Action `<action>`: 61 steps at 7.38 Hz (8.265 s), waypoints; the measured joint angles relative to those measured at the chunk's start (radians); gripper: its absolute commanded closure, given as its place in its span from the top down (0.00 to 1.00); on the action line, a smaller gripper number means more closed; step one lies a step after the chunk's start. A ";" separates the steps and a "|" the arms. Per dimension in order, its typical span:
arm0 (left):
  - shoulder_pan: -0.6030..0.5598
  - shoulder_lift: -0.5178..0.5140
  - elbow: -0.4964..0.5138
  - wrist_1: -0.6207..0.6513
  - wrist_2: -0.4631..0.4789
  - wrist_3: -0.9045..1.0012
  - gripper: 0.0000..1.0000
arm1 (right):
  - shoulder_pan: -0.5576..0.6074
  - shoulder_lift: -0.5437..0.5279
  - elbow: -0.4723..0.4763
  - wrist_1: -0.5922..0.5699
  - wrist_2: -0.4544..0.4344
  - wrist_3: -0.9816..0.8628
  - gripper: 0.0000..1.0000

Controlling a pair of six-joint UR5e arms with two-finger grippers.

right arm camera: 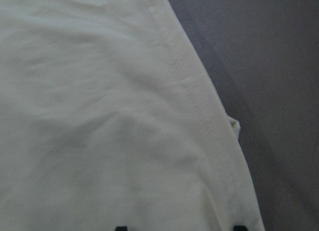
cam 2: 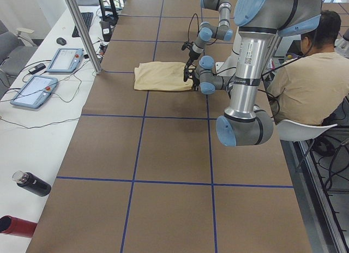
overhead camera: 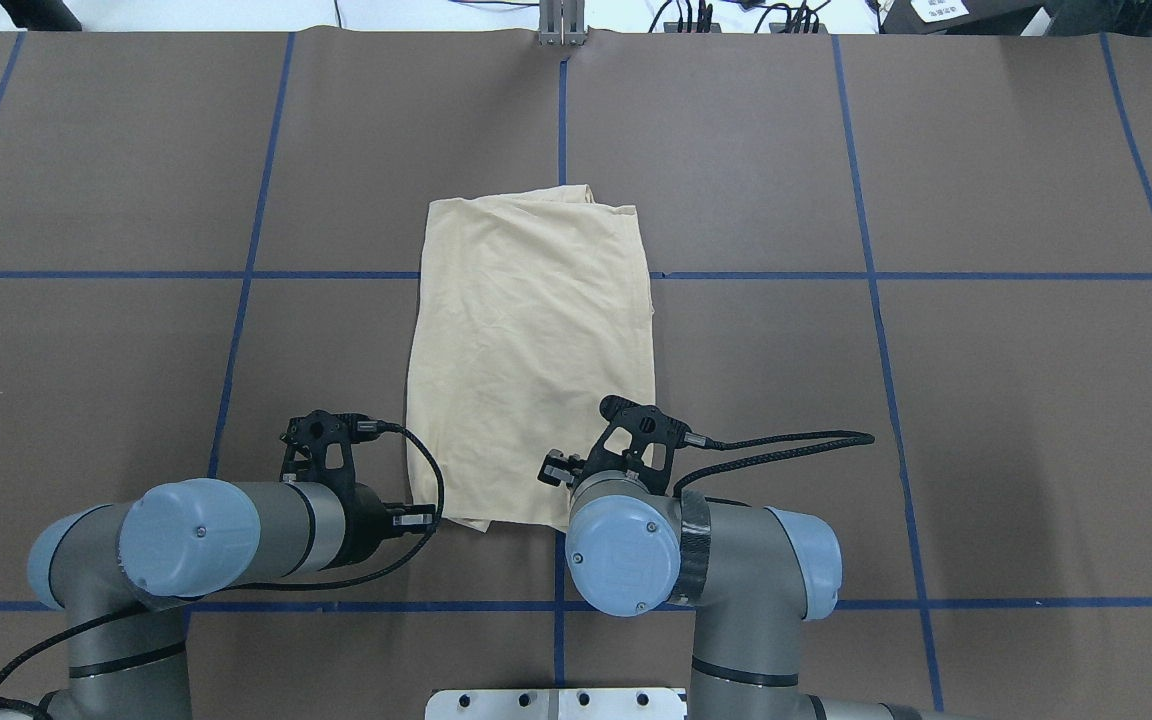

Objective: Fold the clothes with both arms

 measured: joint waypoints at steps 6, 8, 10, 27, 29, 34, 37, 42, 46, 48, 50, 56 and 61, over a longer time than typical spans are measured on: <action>0.000 -0.001 -0.001 0.000 0.000 0.000 0.00 | 0.003 0.001 0.047 -0.062 0.001 -0.005 0.00; 0.000 -0.001 -0.002 0.000 0.000 0.001 0.00 | 0.003 0.000 0.048 -0.065 0.001 -0.006 0.00; 0.000 -0.003 -0.005 0.000 -0.002 0.001 0.00 | 0.006 -0.004 0.065 -0.067 0.004 -0.012 0.00; 0.143 0.011 -0.349 0.256 0.002 -0.148 0.00 | -0.107 -0.157 0.277 -0.104 -0.057 -0.144 0.83; 0.143 0.012 -0.350 0.256 0.002 -0.149 0.00 | -0.111 -0.170 0.239 -0.053 -0.061 -0.136 0.59; 0.143 0.012 -0.350 0.256 0.002 -0.149 0.00 | -0.116 -0.165 0.193 -0.048 -0.068 -0.133 0.00; 0.143 0.011 -0.350 0.256 0.002 -0.149 0.00 | -0.112 -0.166 0.205 -0.053 -0.072 -0.136 0.00; 0.134 0.001 -0.418 0.275 -0.010 -0.145 0.00 | -0.103 -0.188 0.439 -0.198 -0.065 -0.142 0.00; -0.017 -0.112 -0.344 0.407 -0.014 -0.021 0.00 | 0.030 -0.065 0.300 -0.225 -0.020 -0.203 0.00; -0.135 -0.188 -0.246 0.458 -0.019 0.067 0.00 | 0.111 0.001 0.188 -0.218 0.005 -0.238 0.00; -0.255 -0.215 -0.157 0.460 -0.061 0.160 0.00 | 0.164 0.069 0.051 -0.154 0.020 -0.256 0.00; -0.389 -0.279 0.225 0.195 -0.088 0.395 1.00 | 0.290 0.182 -0.154 -0.038 0.178 -0.394 1.00; -0.487 -0.219 0.199 0.171 -0.200 0.588 1.00 | 0.194 0.279 -0.112 -0.272 0.194 -0.345 0.88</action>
